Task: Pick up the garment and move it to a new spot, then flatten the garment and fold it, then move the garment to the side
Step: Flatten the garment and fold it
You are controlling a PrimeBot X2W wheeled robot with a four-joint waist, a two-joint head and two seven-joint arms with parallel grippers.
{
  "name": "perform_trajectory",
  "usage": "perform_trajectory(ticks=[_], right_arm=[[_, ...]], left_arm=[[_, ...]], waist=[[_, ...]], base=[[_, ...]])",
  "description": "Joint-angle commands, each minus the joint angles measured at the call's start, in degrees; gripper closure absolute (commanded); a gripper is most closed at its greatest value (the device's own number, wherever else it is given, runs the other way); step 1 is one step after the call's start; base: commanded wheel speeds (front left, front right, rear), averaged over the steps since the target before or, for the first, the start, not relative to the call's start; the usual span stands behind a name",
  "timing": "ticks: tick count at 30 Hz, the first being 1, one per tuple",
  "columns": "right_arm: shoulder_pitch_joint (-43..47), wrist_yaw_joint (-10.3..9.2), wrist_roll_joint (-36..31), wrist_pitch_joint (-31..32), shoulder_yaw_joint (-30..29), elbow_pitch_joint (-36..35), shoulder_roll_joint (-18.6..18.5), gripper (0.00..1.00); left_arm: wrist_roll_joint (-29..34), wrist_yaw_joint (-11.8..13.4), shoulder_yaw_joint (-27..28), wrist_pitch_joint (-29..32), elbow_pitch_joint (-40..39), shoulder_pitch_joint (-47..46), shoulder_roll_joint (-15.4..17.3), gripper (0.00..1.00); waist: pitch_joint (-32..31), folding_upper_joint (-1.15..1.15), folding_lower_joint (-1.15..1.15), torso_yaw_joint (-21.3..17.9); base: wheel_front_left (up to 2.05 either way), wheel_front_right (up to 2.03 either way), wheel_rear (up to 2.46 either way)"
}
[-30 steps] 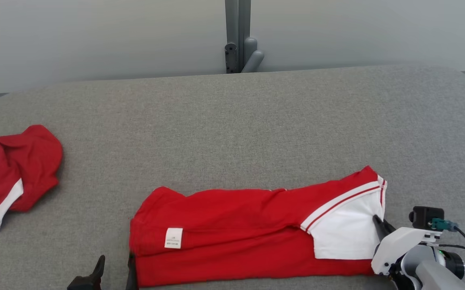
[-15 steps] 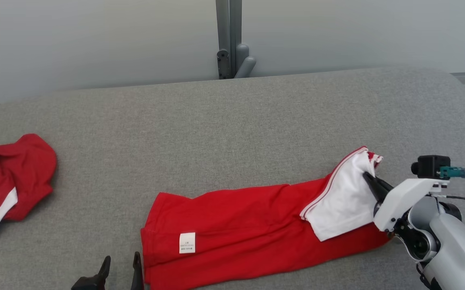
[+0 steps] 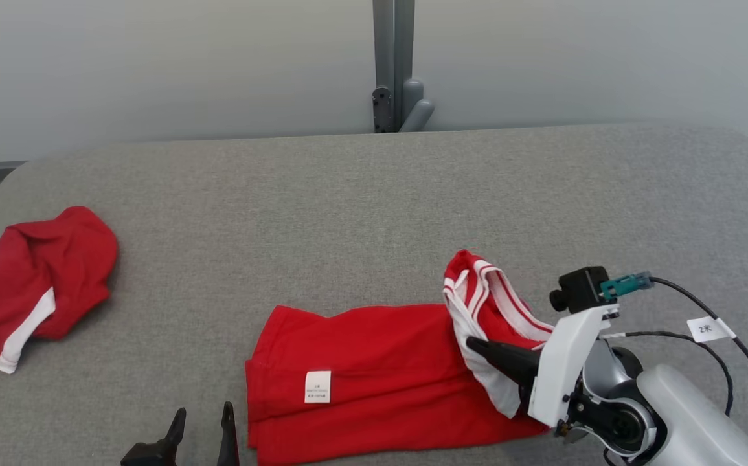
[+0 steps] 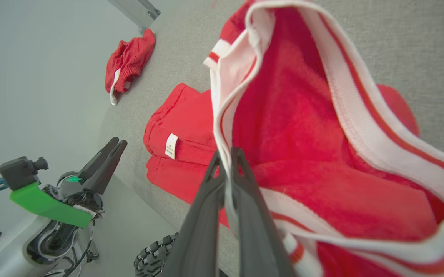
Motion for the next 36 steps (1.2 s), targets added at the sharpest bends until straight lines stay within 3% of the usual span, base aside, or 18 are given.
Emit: perform_trajectory(ticks=[1,11,23,24,25,26,33,36], right_arm=[[0.6,0.01,0.0,0.9,0.2,-0.7,0.8,1.00],[-3.5,0.01,-5.2,3.0,2.6,0.9,8.9,1.00],[-10.3,0.01,-11.3,-4.8,2.7,16.1,14.2,1.00],[-10.9,0.01,-11.7,-5.9,2.9,17.3,14.5,0.86],[-11.4,0.02,-11.5,-7.1,3.1,18.3,14.8,0.22],[-11.8,0.01,-11.3,-8.4,3.0,19.4,15.0,0.00],[-14.4,0.01,-6.6,-15.7,4.0,18.3,15.4,0.00],[-14.9,0.01,-5.9,-19.0,2.6,16.8,13.4,0.00]], left_arm=[[-0.3,0.1,-0.2,0.0,0.0,0.2,0.2,0.00],[-1.1,0.1,-2.6,0.0,0.2,-0.7,0.2,0.00],[-2.5,0.7,-6.2,0.0,0.5,-1.7,0.2,0.00],[-2.4,0.8,-6.2,0.0,0.5,-1.6,0.2,0.00],[-2.4,0.9,-6.1,0.0,0.5,-1.4,0.2,0.00],[-2.4,0.9,-6.1,0.0,0.5,-1.3,0.2,0.00],[-1.6,1.1,-4.6,0.0,0.3,-1.0,0.2,0.00],[-1.2,0.9,-3.8,0.0,0.1,-0.8,0.2,0.00]], waist=[[-0.2,0.00,0.00,1.7],[1.0,0.00,0.00,9.8],[2.3,0.00,0.00,20.1],[2.4,0.00,0.00,20.4],[2.4,0.00,0.00,20.5],[2.4,0.00,0.00,20.6],[1.9,0.00,0.00,17.9],[1.3,0.00,0.00,15.7]], base=[[0.00,0.00,0.00],[0.00,0.00,0.00],[0.00,0.00,0.00],[0.00,0.00,0.00],[0.00,0.00,0.00],[0.00,0.00,0.00],[0.00,0.00,0.00],[0.00,0.00,0.00]])
